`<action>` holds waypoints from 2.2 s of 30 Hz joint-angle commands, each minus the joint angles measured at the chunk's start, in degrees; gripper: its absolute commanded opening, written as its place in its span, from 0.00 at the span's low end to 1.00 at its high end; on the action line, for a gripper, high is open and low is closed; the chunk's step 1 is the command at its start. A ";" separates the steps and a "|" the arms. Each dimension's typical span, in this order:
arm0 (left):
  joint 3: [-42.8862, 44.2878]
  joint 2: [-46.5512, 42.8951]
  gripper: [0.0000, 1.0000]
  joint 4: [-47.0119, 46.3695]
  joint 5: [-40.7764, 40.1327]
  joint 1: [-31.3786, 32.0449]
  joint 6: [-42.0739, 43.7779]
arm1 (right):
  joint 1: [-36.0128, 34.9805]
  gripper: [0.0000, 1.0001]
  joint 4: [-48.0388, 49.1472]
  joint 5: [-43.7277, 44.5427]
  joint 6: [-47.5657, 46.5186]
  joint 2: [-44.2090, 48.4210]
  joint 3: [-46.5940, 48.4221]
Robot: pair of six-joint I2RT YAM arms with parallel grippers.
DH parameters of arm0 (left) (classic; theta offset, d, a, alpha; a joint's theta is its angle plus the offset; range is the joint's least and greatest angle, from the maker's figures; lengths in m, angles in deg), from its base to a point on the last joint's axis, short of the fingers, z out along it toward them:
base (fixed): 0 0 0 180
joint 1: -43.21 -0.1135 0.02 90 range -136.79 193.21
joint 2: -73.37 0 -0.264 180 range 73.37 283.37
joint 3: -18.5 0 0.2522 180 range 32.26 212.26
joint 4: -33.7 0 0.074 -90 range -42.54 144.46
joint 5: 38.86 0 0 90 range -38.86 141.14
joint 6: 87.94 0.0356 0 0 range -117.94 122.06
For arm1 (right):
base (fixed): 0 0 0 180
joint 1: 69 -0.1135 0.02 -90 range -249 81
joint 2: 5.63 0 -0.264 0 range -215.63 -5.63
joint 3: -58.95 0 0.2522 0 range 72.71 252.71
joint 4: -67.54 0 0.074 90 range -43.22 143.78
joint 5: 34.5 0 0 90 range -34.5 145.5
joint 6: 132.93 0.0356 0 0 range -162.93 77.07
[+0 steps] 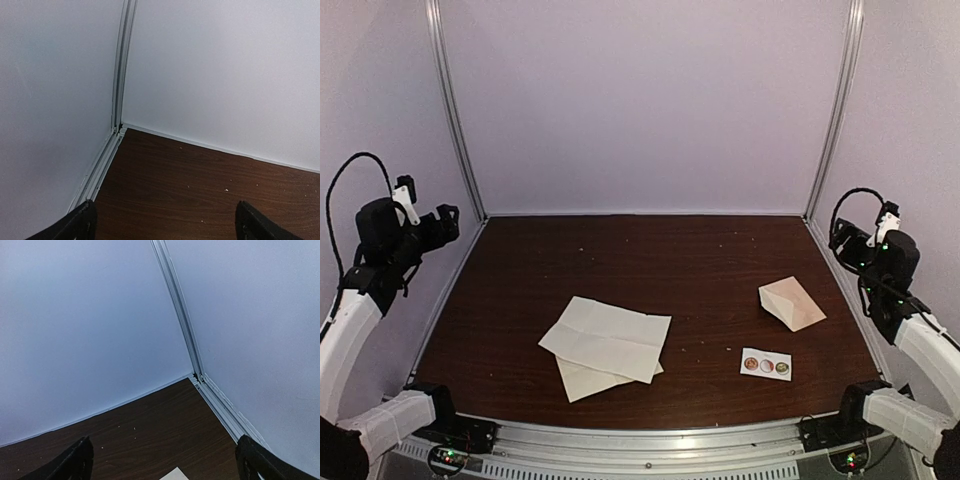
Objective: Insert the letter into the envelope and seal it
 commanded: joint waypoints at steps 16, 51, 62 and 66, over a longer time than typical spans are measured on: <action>-3.17 3.37 0.98 0.34 6.47 0.09 -1.57 | 0.11 1.00 -0.03 -10.14 1.43 0.73 -0.55; -31.29 18.96 0.60 -27.23 17.02 27.33 -35.37 | -6.11 1.00 0.84 -23.13 3.01 -5.49 -2.88; -31.14 25.40 0.49 -30.91 19.19 29.75 -36.26 | -6.21 1.00 0.41 -22.51 2.43 -6.01 -2.57; -29.81 29.19 0.29 -33.43 20.39 31.60 -36.71 | -6.25 1.00 0.41 -21.65 2.32 -6.64 -2.83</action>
